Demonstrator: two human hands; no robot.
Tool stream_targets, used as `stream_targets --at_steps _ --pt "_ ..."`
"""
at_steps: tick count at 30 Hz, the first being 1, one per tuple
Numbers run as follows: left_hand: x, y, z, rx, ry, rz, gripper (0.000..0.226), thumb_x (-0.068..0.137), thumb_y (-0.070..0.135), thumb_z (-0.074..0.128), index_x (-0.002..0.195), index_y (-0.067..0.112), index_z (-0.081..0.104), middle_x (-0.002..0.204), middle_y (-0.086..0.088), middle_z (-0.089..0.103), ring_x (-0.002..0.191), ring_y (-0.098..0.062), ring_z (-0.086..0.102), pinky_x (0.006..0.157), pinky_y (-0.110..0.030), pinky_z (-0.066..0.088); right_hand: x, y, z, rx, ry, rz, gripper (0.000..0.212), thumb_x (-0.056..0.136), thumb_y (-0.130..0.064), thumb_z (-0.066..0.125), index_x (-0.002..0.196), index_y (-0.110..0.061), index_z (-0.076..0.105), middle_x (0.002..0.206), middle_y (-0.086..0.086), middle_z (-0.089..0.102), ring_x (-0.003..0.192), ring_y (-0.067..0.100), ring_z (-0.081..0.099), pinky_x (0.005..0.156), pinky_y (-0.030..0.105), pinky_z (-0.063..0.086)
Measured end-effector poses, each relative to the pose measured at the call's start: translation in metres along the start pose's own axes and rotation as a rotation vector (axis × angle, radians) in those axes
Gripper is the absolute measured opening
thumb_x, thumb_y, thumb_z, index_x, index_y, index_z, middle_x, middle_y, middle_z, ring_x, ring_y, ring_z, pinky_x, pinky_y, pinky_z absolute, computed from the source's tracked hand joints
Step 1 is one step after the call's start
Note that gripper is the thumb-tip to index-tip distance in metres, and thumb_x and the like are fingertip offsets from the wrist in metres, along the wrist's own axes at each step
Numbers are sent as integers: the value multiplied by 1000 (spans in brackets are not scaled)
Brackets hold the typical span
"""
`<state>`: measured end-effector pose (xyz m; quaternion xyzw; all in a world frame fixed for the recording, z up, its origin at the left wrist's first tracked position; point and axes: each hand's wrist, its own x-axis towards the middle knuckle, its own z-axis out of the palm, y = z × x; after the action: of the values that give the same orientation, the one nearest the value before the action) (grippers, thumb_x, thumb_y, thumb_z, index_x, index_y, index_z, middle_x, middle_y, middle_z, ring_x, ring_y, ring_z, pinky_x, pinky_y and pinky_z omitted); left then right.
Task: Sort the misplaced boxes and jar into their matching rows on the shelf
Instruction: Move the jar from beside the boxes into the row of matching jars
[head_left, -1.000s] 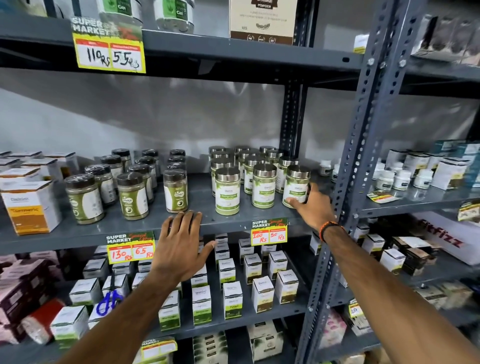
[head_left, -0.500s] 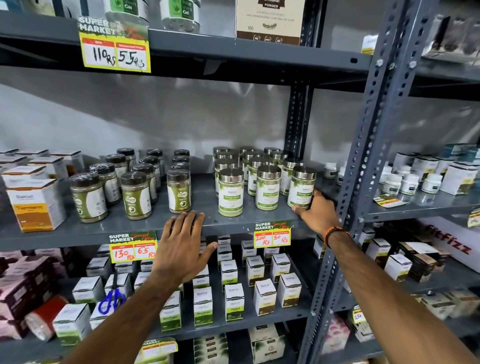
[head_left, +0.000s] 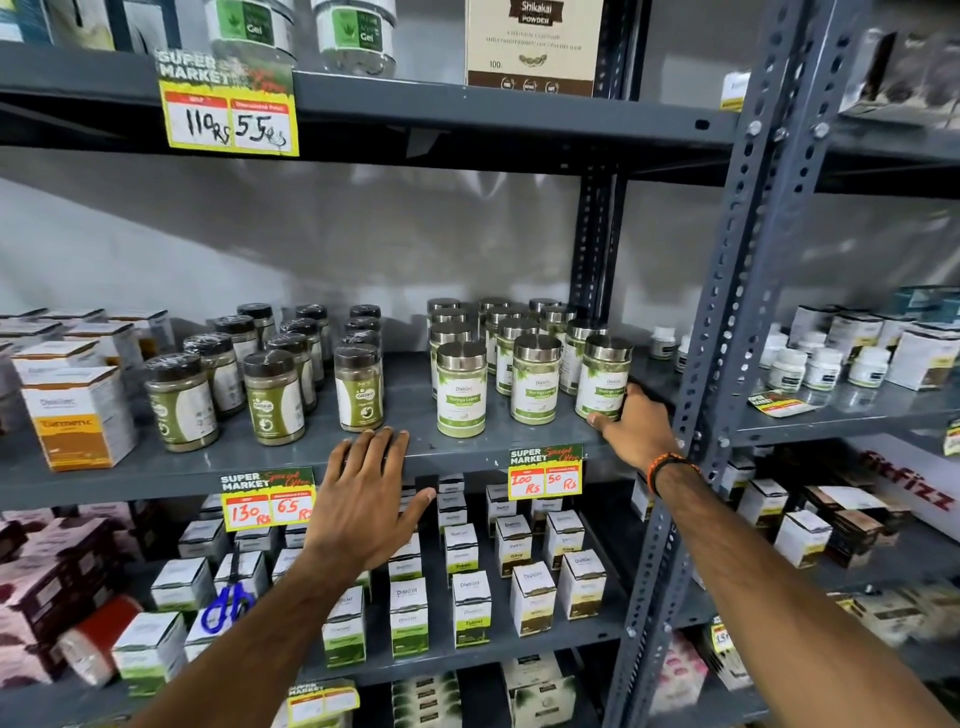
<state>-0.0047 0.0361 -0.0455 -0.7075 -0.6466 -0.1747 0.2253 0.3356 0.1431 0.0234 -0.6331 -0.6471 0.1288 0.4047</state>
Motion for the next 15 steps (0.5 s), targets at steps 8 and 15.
stream_targets --at_steps 8,15 --pt "-1 1 -1 -12 -1 -6 84 97 70 28 154 10 37 155 -14 46 143 -33 39 120 -53 28 1 -1 1 -13 -17 18 50 88 -23 77 132 -11 57 129 11 69 118 32 64 99 38 50" --pt "-1 1 -1 -24 7 -7 85 96 72 24 155 11 35 156 -14 44 145 -32 37 121 -53 26 2 2 3 0 -13 31 50 87 -25 78 131 -10 59 129 11 69 118 30 65 97 35 49"
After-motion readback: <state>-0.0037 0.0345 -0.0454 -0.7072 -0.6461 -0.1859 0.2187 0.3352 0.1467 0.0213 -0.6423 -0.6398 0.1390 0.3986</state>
